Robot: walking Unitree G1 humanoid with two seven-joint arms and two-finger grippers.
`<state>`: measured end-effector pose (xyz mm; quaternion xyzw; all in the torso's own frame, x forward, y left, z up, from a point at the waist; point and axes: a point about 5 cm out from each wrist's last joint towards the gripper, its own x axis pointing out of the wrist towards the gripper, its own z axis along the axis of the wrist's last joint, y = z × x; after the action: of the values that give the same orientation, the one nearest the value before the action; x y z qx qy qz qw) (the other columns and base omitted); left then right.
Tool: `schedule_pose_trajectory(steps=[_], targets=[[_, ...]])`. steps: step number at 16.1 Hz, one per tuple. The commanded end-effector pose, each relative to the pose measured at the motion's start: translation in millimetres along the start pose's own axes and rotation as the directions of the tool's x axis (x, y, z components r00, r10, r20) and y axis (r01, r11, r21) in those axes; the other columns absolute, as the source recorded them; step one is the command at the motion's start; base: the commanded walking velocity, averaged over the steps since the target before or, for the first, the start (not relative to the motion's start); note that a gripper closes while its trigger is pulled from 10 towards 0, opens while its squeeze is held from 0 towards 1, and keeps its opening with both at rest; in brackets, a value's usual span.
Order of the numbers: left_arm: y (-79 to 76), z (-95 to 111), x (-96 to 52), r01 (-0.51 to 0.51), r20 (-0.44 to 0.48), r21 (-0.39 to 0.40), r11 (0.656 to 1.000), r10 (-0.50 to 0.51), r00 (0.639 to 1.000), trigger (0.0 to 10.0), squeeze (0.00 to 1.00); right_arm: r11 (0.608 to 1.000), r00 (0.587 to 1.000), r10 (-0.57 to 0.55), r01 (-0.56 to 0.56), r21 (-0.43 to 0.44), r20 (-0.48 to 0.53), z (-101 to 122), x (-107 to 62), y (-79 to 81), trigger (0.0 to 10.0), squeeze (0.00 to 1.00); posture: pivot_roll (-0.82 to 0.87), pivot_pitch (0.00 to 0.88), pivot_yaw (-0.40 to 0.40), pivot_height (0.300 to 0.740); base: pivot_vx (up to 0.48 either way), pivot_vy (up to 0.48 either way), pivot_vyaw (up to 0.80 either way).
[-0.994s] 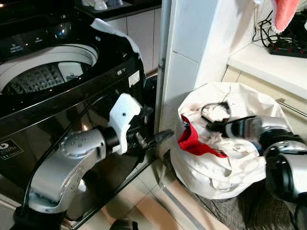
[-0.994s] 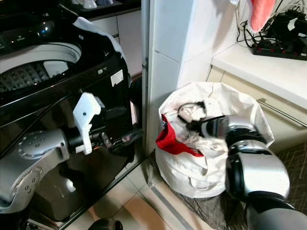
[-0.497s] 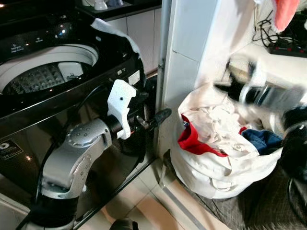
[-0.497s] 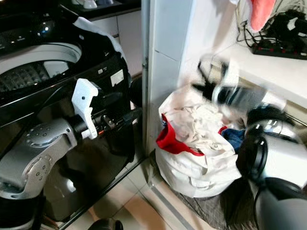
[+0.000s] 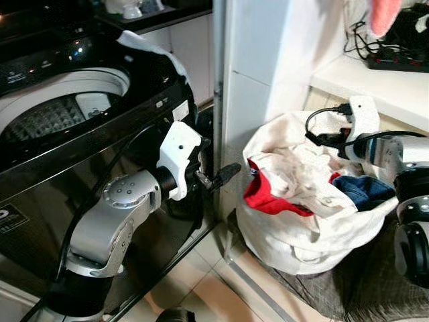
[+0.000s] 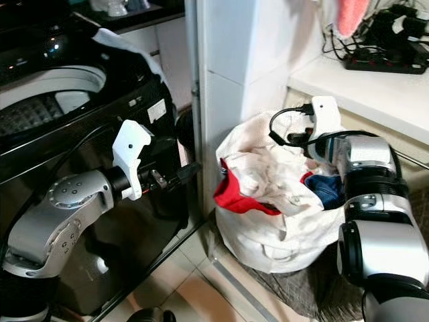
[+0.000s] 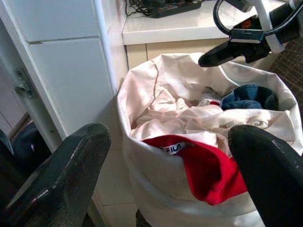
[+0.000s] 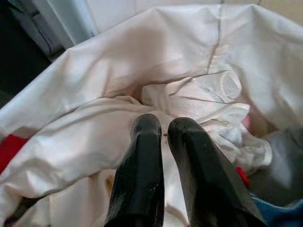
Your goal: Clothes washing
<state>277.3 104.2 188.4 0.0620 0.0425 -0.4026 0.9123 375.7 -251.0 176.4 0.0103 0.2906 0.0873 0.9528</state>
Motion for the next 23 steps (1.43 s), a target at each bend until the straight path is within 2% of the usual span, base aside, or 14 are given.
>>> schedule_pose_trajectory(steps=[1,2,3,5,12,14,19,23], targets=[[0.2,-0.8,1.6,0.006,-0.011,0.017,1.0,-0.006,1.0,10.0,0.0,1.0,1.0,0.013,-0.013,-0.007,0.002,7.5,-3.9,1.9,10.0,1.0,0.0,0.0,0.059,0.74,0.0,0.0,0.0],[2.5,-0.5,6.8,0.017,-0.028,0.032,0.999,-0.016,0.999,10.0,0.0,0.997,0.994,0.072,-0.07,0.021,-0.083,-8.4,-1.2,-2.2,10.0,1.0,0.0,0.0,0.063,0.74,0.0,0.0,0.0],[5.0,-1.2,7.2,0.009,-0.039,0.037,0.999,-0.008,0.999,10.0,0.0,0.992,0.982,0.125,-0.128,-0.013,-0.143,-17.9,1.9,0.3,10.0,1.0,0.01,0.0,0.059,0.74,0.0,0.0,0.0],[6.9,-1.9,4.6,0.002,-0.045,0.04,0.999,0.0,0.999,10.0,0.0,0.978,0.969,0.168,-0.187,-0.089,-0.182,-22.5,4.2,7.4,10.0,1.0,0.03,0.0,0.053,0.74,0.0,0.0,0.0],[10.4,-3.3,-0.5,-0.024,-0.064,0.055,0.998,0.028,0.998,10.0,0.0,0.967,0.969,0.15,-0.186,-0.176,-0.199,-22.2,14.7,17.1,10.0,1.0,0.08,0.0,0.024,0.74,0.0,0.0,0.0],[10.8,-1.5,-5.7,-0.035,-0.069,0.062,0.997,0.039,0.997,10.0,0.0,0.967,0.976,0.116,-0.153,-0.202,-0.182,-25.2,21.2,21.0,10.0,1.0,0.12,0.0,0.004,0.74,0.0,0.0,0.0],[11.6,-2.4,-16.6,-0.038,-0.108,0.073,0.997,0.046,0.993,10.0,0.0,0.964,0.983,0.066,-0.107,-0.243,-0.172,-33.5,31.6,30.0,10.0,1.0,0.15,0.0,0.013,0.74,0.0,0.0,0.0],[4.8,-1.0,-26.9,-0.011,-0.137,0.076,0.997,0.022,0.99,10.0,0.0,0.977,0.987,0.053,-0.082,-0.195,-0.151,-38.5,36.1,34.9,10.0,1.0,0.2,0.0,0.001,0.74,0.0,0.0,0.0]])
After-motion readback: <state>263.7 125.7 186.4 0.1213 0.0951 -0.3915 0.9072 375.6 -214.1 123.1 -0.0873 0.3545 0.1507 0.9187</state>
